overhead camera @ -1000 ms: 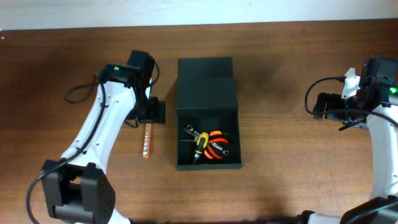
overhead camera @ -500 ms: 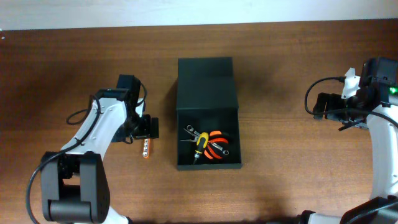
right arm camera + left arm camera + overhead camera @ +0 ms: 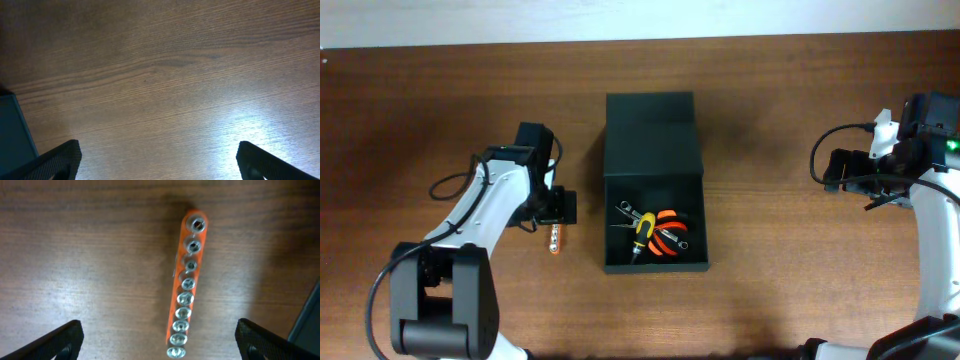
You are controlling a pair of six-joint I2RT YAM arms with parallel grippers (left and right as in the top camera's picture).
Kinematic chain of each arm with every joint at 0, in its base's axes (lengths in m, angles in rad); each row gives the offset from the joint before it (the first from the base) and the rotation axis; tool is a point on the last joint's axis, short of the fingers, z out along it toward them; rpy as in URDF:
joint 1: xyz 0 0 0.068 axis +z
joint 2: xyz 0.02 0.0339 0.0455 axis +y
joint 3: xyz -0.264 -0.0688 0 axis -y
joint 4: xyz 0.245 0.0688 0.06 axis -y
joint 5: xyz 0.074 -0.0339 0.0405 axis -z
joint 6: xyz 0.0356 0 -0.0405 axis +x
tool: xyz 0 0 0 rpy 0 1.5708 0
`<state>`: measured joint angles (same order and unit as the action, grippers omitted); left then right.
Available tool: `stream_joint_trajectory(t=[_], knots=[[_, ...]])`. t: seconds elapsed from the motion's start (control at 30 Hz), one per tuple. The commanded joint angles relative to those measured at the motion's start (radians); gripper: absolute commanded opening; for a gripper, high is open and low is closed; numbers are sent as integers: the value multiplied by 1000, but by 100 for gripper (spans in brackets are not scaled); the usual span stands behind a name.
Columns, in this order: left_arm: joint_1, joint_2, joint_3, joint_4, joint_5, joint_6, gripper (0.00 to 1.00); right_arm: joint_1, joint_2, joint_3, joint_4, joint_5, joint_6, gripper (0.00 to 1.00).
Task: Pack container
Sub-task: 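Lower the left gripper and close it on the orange bit strip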
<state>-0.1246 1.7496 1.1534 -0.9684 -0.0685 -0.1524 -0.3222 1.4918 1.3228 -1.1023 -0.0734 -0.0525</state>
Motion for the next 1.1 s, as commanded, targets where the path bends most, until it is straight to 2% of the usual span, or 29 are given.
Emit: stream_joint_trajectory(t=[0.0, 1.07], knots=[[-9, 2, -6, 26, 2, -14, 99, -5, -6, -3, 0, -9, 0, 99], [-8, 141, -8, 106, 114, -14, 99, -5, -6, -3, 0, -9, 0, 99]])
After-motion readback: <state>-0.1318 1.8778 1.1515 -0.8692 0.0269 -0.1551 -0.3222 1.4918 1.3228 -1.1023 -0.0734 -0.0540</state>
